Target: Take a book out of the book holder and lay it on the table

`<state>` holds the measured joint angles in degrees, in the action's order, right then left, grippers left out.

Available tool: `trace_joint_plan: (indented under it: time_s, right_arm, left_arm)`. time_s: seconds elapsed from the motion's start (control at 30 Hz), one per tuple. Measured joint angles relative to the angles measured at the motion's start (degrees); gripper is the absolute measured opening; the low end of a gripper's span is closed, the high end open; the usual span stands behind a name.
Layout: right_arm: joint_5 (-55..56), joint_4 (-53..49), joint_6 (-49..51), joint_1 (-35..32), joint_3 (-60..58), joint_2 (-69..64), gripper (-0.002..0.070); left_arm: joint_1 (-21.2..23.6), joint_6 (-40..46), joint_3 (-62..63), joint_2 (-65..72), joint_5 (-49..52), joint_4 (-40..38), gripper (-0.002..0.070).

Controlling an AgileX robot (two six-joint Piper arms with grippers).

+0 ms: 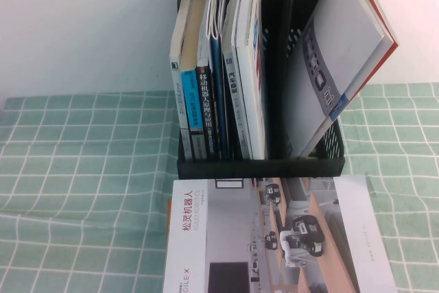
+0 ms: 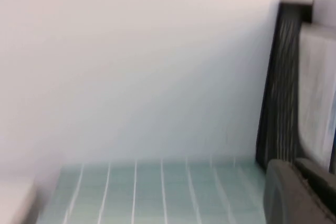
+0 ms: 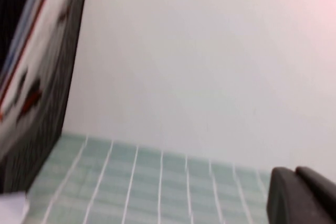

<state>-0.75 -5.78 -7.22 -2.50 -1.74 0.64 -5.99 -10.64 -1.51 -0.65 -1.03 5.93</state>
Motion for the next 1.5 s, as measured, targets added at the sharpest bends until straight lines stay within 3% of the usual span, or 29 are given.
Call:
trace_joint_plan:
  time_s: [0.27,0.6,0.67,0.9,1.1,1.27,1.4,1.5]
  right_arm:
    - [20.3,0.0,-0.9,0.0,0.0,0.0,-0.0002]
    - [23.4,13.2,-2.3,0.0,0.0,0.0,-0.0002]
    - [24.1,14.8,-2.3,0.0,0.0,0.0,-0.0002]
    - [29.2,16.0,-6.1,0.0,0.5,0.0,-0.0002]
    - [13.1,15.8,-13.4,0.0,9.1,0.0,-0.0002]
    - [1.2,15.2,-14.9,0.0,18.9,-4.1,-0.0002]
    - [-4.1,15.2,-15.1,0.0,24.2,-10.2,-0.0002]
    - [-5.4,15.2,-15.1,0.0,26.2,-15.4,-0.0002]
  left_arm:
    - [0.0,1.0,0.0,0.0,-20.0,0.1,-0.0002]
    - [0.0,1.0,0.0,0.0,-31.1,-1.9,-0.0003]
    - [0.0,1.0,0.9,0.0,-27.6,-4.2,-0.0002]
    - [0.0,0.8,16.7,0.0,1.0,-9.6,-0.0002]
    - [0.0,3.0,20.7,0.4,4.4,-8.1,-0.0002]
    - [0.0,4.6,27.6,8.5,18.3,-9.7,-0.0003]
    - [0.0,12.9,33.5,17.8,25.0,-16.9,-0.0003]
    - [0.0,24.1,38.2,25.0,26.7,-28.4,-0.0003]
